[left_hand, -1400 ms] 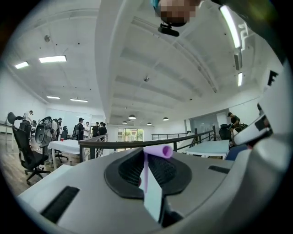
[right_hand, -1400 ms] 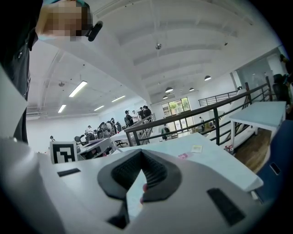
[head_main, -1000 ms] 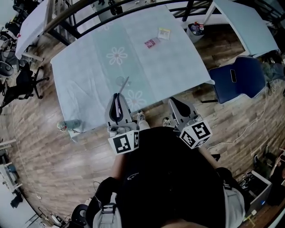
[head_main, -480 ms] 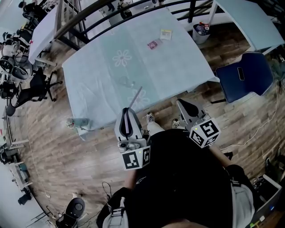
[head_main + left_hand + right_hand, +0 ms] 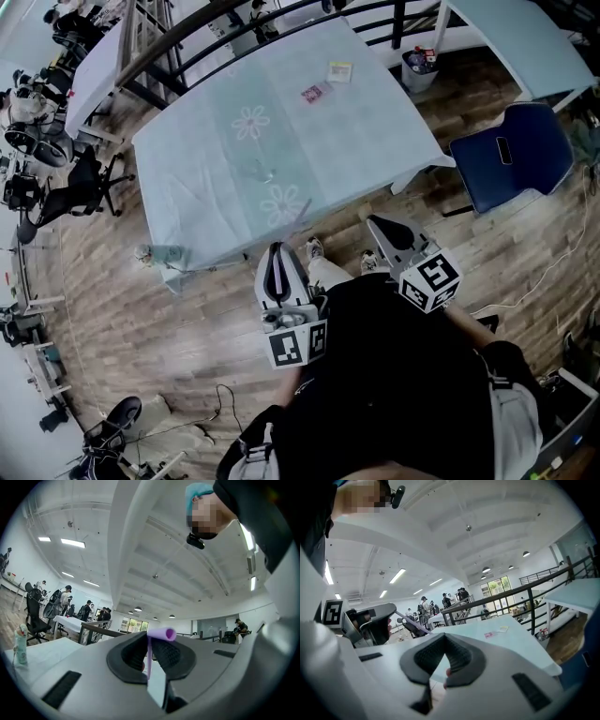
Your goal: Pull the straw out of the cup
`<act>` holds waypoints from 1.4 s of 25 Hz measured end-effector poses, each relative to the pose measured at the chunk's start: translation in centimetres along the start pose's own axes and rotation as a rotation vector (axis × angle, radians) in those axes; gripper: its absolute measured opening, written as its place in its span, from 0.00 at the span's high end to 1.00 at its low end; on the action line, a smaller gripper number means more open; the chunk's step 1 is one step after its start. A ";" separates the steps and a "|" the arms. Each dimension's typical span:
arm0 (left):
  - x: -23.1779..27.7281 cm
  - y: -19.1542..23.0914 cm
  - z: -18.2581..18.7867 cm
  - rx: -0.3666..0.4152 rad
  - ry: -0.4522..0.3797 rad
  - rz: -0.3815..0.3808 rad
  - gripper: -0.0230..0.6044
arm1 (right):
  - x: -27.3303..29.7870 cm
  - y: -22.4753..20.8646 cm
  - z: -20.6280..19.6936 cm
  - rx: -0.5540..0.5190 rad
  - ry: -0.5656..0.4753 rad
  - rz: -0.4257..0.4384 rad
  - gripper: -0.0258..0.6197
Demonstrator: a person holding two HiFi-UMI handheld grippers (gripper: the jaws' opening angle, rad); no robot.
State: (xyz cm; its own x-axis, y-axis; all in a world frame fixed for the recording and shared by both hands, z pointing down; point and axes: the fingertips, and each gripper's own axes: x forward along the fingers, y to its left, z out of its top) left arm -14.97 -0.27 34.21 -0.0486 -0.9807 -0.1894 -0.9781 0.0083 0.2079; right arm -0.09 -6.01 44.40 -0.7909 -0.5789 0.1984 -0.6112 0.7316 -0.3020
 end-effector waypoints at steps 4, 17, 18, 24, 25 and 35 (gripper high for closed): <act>-0.5 -1.7 -1.3 0.006 0.035 -0.037 0.90 | -0.9 -0.2 -0.2 -0.003 -0.009 -0.004 0.95; -0.8 -4.2 -3.1 0.016 0.090 -0.104 0.90 | -2.8 -1.4 -0.7 -0.002 -0.024 -0.044 0.95; -0.8 -4.3 -3.1 0.015 0.091 -0.106 0.90 | -2.8 -1.5 -0.6 -0.003 -0.024 -0.045 0.95; -0.5 -4.5 -3.0 0.016 0.087 -0.115 0.90 | -2.6 -1.5 -0.4 -0.010 -0.026 -0.049 0.95; -0.3 -4.4 -3.0 0.016 0.088 -0.114 0.90 | -2.5 -1.6 -0.4 -0.010 -0.025 -0.050 0.95; 0.6 -3.3 -3.5 0.016 0.102 -0.121 0.90 | -0.9 -1.5 -0.2 -0.030 -0.010 -0.058 0.95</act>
State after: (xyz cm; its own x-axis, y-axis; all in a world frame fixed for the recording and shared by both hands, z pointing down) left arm -11.06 -1.52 36.75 0.0895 -0.9895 -0.1134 -0.9787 -0.1085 0.1741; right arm 1.56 -6.54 44.83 -0.7538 -0.6243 0.2051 -0.6568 0.7070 -0.2622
